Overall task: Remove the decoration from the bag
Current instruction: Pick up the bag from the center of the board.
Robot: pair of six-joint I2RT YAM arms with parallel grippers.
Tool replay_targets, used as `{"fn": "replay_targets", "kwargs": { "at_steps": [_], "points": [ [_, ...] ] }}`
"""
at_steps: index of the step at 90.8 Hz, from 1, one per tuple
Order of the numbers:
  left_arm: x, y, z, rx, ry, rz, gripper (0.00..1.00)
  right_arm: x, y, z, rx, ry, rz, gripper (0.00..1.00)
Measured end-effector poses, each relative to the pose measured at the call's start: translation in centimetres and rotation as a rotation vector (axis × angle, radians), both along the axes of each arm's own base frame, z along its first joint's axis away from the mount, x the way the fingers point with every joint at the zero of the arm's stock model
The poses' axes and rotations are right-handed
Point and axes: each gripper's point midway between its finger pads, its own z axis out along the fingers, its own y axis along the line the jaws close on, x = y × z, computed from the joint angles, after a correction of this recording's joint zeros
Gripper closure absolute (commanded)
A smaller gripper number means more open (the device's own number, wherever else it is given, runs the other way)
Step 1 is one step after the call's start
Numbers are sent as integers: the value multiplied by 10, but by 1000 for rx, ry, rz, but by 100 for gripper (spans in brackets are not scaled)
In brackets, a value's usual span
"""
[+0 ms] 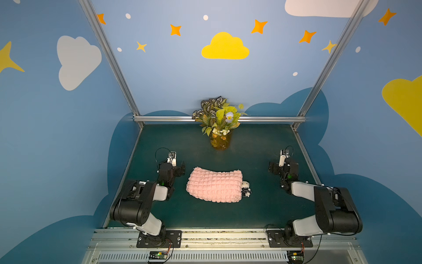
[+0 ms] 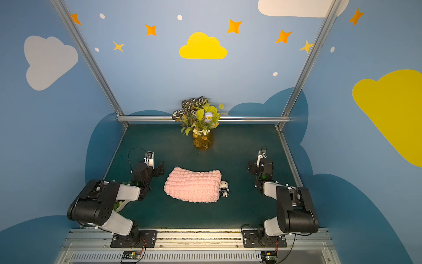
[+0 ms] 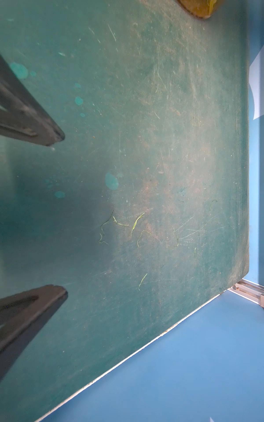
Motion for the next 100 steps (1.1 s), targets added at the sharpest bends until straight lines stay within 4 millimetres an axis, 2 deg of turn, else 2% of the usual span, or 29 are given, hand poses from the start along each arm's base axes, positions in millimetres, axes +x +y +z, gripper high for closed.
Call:
{"fn": "replay_targets", "kwargs": {
  "at_steps": [63, 69, 75, 81, 89, 95, 100],
  "points": [
    [3, -1, 3, 1, -8, -6, 0, 0, -2, 2, 12, -3, -21, 2],
    [4, -4, 5, 8, -4, -14, 0, -2, -3, 9, 15, 1, -30, 2],
    [3, -7, 10, 25, 2, -20, 0, -1, -4, 31, 19, -10, -36, 2],
    [2, -12, 26, 44, -11, -22, 0, 4, -5, 65, 56, -59, -58, 2],
    [2, -20, 66, 38, -59, -14, 0, 7, -9, 113, 174, -144, -139, 2],
    [0, -29, 103, -3, -114, -20, 0, 4, -12, 132, 274, -183, -194, 2],
    [-4, -36, 132, -46, -152, -30, 0, -1, -12, 135, 335, -185, -217, 2]
  ]
}}
